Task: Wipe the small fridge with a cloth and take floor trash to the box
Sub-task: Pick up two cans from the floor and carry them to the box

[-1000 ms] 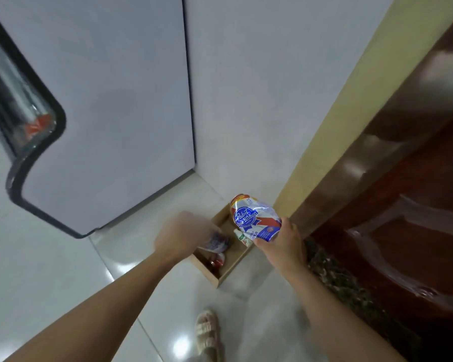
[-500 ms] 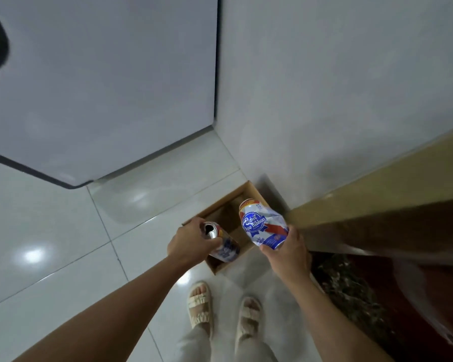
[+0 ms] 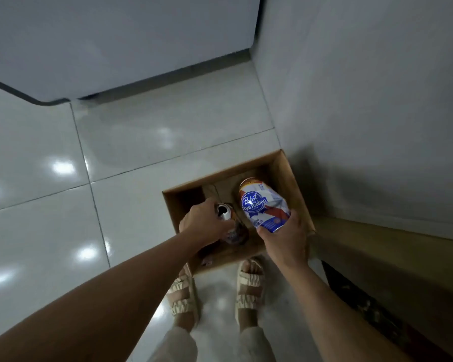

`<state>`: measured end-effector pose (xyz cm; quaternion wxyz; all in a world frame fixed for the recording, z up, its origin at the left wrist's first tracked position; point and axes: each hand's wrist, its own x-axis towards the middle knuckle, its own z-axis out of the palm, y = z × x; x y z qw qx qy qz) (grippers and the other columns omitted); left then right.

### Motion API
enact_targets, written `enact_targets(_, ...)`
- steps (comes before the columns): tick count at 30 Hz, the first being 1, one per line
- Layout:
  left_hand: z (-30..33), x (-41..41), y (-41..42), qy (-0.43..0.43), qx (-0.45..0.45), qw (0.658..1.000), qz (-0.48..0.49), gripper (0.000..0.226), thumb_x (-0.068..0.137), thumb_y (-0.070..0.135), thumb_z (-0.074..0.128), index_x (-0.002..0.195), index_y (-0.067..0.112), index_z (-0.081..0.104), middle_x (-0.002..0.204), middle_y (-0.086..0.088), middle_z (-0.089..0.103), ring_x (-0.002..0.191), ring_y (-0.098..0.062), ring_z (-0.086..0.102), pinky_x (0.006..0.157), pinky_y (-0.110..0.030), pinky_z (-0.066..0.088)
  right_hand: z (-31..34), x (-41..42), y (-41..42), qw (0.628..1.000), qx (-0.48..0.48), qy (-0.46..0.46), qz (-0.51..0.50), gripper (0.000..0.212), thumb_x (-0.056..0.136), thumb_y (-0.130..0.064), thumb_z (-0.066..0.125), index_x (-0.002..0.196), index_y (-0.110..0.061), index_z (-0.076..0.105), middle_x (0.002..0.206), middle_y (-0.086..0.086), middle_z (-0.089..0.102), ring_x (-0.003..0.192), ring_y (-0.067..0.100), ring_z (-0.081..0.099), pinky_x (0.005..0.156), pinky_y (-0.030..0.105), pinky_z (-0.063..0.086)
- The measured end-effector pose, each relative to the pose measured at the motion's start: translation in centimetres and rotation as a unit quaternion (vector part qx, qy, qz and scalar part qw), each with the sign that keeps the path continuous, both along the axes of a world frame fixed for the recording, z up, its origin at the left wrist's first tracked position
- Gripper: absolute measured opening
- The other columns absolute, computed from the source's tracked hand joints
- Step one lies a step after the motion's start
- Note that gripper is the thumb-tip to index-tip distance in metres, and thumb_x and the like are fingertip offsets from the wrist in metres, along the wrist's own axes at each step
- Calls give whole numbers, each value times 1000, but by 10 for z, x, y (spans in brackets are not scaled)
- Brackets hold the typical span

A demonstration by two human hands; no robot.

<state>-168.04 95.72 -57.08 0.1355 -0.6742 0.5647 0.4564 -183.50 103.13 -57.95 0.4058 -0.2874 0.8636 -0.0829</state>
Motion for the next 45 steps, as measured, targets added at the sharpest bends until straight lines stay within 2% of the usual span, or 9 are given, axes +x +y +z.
enact_targets(11, -190, -21, -38, 16, 42, 999, -17, 66, 73, 51, 68, 124, 13, 50, 108, -7, 60, 87, -19, 60, 71, -29, 52, -179, -17, -23, 999, 26, -31, -33, 86, 74, -36, 76, 142, -13, 28, 140, 13, 43, 123, 32, 47, 93, 38, 44)
enact_targets(17, -248, -33, -40, 37, 73, 996, -38, 62, 79, 47, 65, 125, 10, 46, 115, -13, 59, 93, -27, 62, 72, -30, 51, -232, -15, -29, 994, 59, -38, -86, 89, 76, -32, 76, 144, -10, 23, 143, 15, 36, 126, 34, 45, 91, 37, 47)
enact_targets(22, -267, -31, -36, 16, 39, 999, -19, 74, 84, 53, 56, 140, 12, 29, 127, -15, 52, 96, -30, 61, 75, -32, 50, -249, -16, -30, 993, 85, -35, -71, 92, 76, -34, 76, 144, -9, 20, 145, 17, 32, 128, 36, 41, 92, 40, 46)
enact_targets(28, -253, -18, -33, -4, 14, 1000, -21, 60, 87, 44, 58, 134, 14, 35, 91, -4, 57, 65, -13, 52, 51, -23, 39, -245, -10, -31, 991, 114, -53, -44, 92, 79, -33, 73, 146, -11, 13, 145, 18, 31, 127, 37, 41, 90, 39, 47)
enact_targets(31, -236, -13, -29, -5, 20, 999, -28, 57, 87, 43, 58, 132, 13, 40, 115, -14, 59, 85, -24, 59, 63, -26, 45, -234, -7, -29, 991, 124, -48, -19, 94, 79, -36, 73, 148, -13, 14, 143, 18, 34, 123, 35, 45, 82, 33, 45)
enact_targets(34, -212, -11, -26, -6, 36, 999, -9, 60, 85, 42, 60, 134, 15, 39, 112, -13, 58, 90, -25, 59, 67, -30, 46, -212, -3, -30, 993, 112, -46, 8, 89, 77, -35, 74, 146, -14, 22, 140, 16, 38, 120, 32, 47, 77, 29, 40)
enact_targets(37, -177, -9, -25, 1, 28, 1000, 11, 59, 83, 42, 61, 133, 19, 40, 105, -5, 57, 72, -15, 53, 60, -29, 49, -178, 4, -36, 996, 75, -50, 25, 94, 75, -29, 77, 147, -19, 17, 143, 13, 34, 123, 30, 44, 83, 28, 39)
enact_targets(42, -96, 6, -24, 36, 13, 998, 44, 56, 85, 37, 61, 133, 19, 37, 99, -3, 59, 77, -19, 63, 70, -37, 58, -93, 23, -48, 994, 62, -60, 63, 94, 76, -24, 76, 147, -15, 16, 145, 14, 32, 128, 29, 40, 98, 31, 38)
enact_targets(45, -39, 23, -24, 62, -2, 995, 73, 56, 84, 37, 62, 132, 20, 38, 94, 4, 58, 68, -8, 59, 60, -27, 53, -30, 39, -53, 992, 63, -55, 89, 87, 77, -25, 74, 145, -11, 21, 144, 14, 31, 129, 30, 38, 106, 39, 36)
